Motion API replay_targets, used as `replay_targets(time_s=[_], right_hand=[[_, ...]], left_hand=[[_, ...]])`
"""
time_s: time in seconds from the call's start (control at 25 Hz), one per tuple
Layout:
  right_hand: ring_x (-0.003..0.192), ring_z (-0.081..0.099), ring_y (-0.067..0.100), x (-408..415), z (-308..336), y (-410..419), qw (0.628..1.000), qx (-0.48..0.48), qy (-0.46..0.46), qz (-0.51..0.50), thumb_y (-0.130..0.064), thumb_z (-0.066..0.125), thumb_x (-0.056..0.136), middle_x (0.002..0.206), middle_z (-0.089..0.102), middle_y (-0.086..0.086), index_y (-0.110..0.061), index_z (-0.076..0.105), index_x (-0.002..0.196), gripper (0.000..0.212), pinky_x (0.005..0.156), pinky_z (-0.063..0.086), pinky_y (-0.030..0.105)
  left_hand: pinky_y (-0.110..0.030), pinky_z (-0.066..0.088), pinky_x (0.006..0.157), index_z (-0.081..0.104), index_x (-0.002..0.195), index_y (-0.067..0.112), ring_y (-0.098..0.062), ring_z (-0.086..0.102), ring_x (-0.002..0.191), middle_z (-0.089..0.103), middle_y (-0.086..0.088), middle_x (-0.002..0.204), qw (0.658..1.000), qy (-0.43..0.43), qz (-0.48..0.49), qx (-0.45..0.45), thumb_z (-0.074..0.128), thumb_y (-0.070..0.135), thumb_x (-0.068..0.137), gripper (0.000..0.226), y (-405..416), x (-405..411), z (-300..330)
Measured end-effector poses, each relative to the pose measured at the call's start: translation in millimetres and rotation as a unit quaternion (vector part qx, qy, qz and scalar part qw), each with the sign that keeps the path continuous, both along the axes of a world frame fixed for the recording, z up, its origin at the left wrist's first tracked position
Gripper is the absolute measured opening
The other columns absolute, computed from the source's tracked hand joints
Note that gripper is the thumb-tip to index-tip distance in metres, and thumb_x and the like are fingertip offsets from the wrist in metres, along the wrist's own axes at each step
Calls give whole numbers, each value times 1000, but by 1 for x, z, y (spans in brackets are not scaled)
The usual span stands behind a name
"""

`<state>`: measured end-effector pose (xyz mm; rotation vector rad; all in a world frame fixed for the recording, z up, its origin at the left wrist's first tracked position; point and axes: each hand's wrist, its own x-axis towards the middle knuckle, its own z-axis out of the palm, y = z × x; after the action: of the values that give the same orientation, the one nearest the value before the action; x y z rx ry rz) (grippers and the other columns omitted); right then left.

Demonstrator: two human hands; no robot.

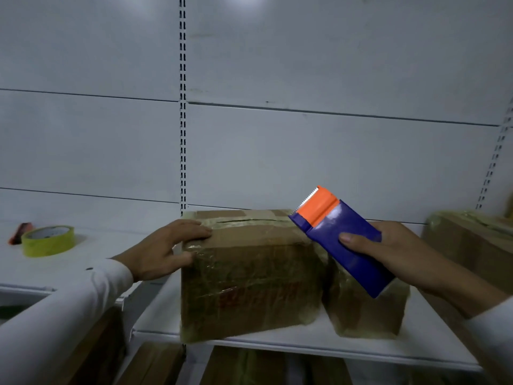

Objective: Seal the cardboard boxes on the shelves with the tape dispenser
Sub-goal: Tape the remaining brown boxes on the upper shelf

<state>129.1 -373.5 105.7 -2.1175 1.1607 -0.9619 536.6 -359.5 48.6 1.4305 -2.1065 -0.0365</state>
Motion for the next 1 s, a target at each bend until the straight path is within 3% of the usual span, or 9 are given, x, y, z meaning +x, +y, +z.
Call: replay_targets(time_s=[0.08,0.16,0.32,0.44,0.52,0.64,0.72,0.84,1.0], right_hand=[[71,73,32,9,6,7,1000,6,7,-8,-58,62,72,79,76,10,-8,69,90,53,64,52,35],[65,72,27,23,9,12,1000,1,15,-19,-57,62,73,74,75,8,-12,69,82,47,57,50,26],[53,68,17,50,14,17,998,-14,50,-44,-55,63,72,66,73,6,-10,70,79,46,48,44,16],[59,71,26,54,29,24,995,-19,72,-71,-58,65,66,69,74,11,-6,72,83,55,59,49,31],[66,72,35,55,42,30,995,-11,79,-51,-58,67,64,75,75,14,-6,73,87,56,62,52,38],[66,71,32,63,53,32,995,-5,102,7,-54,70,67,78,75,14,-8,72,87,50,56,52,24],[68,72,26,72,53,26,990,-2,131,44,-48,71,72,81,75,11,-9,71,91,43,58,53,22],[77,74,22,82,55,11,984,0,154,86,-44,73,78,89,77,6,-11,68,98,39,69,59,32],[82,74,21,89,62,-8,975,-17,176,131,-53,74,75,93,76,2,-16,66,101,46,73,62,37]], left_hand=[[-32,34,110,55,127,31,-4,43,127,52,9,133,999,20,-22,-15,53,33,82,45,-3,17,-2],[-29,34,109,56,127,27,-5,44,126,53,8,133,999,19,-37,-23,50,28,82,45,-6,30,-4],[-24,32,107,54,130,25,-5,43,125,51,8,134,997,9,-69,-27,43,42,76,57,-9,41,-8],[-30,38,105,57,127,24,-7,47,120,54,10,128,996,24,-80,-30,43,46,75,58,-11,42,-6],[-33,45,95,64,115,27,-5,53,106,61,14,113,997,3,-66,-50,41,57,78,53,-13,39,4],[-28,46,83,67,101,31,-1,55,91,64,19,98,996,-23,-42,-75,38,72,82,53,-16,19,29],[-17,42,85,60,116,32,5,54,99,61,21,108,995,48,-66,-61,45,66,85,48,-14,3,41],[-8,40,91,48,135,26,8,52,111,60,15,122,979,154,-132,-1,49,42,93,44,-11,-23,55],[-30,47,99,53,131,16,-7,59,113,63,3,122,940,264,-190,106,43,28,99,35,-10,-44,66]])
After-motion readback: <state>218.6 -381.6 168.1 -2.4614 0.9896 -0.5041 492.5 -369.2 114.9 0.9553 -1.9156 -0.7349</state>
